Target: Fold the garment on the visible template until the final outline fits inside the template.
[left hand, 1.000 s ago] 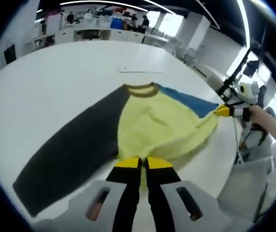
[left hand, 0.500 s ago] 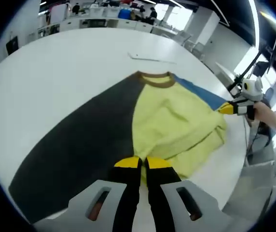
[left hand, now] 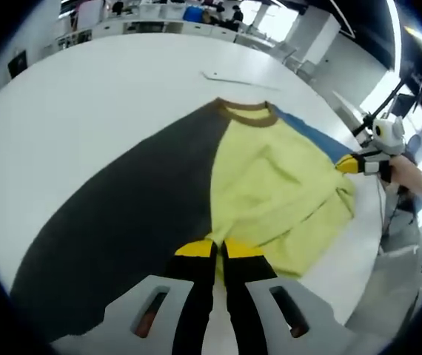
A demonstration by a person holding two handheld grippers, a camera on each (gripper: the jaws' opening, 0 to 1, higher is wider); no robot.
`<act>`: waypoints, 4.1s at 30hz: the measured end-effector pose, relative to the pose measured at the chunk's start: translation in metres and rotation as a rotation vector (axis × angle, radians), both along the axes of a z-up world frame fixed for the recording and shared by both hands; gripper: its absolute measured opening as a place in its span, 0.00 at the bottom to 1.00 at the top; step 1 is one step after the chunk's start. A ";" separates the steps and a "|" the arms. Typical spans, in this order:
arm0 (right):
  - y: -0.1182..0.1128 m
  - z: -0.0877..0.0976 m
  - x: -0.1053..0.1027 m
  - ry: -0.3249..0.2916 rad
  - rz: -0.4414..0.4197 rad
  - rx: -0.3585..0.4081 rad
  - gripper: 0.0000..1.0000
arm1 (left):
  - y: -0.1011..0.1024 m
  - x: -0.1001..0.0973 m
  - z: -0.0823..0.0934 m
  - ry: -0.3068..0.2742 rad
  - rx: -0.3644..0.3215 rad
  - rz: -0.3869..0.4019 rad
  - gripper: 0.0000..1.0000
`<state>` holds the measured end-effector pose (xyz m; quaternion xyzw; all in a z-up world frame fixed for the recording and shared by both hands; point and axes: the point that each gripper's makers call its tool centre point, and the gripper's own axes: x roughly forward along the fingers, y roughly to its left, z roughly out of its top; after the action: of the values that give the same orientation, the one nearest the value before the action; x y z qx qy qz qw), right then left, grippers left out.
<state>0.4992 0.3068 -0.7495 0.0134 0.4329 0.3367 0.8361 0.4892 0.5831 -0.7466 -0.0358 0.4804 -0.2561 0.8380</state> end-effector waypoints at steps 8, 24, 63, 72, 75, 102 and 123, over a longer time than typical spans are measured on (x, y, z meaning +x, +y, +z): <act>0.002 -0.006 0.003 -0.015 0.021 -0.026 0.04 | 0.001 0.003 -0.005 0.010 0.006 -0.010 0.00; 0.002 -0.007 0.006 -0.062 0.044 -0.048 0.04 | 0.001 0.004 -0.007 0.010 -0.003 -0.022 0.01; -0.002 0.028 -0.017 -0.098 -0.010 -0.001 0.32 | 0.001 -0.012 0.028 -0.055 -0.005 -0.016 0.25; -0.001 0.045 -0.031 -0.117 -0.004 0.020 0.44 | -0.001 -0.025 0.041 -0.076 -0.014 -0.027 0.30; -0.001 0.049 -0.037 -0.123 -0.001 0.025 0.48 | -0.002 -0.031 0.045 -0.082 -0.019 -0.034 0.31; -0.008 0.079 -0.081 -0.168 0.010 0.039 0.74 | -0.004 -0.077 0.071 -0.132 -0.037 -0.086 0.49; -0.015 0.094 -0.130 -0.162 0.000 0.056 0.89 | -0.006 -0.123 0.086 -0.153 -0.042 -0.087 0.69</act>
<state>0.3696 0.2915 -0.6552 0.0096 0.3543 0.3489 0.8675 0.3664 0.5768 -0.6602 -0.0129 0.4108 -0.3044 0.8593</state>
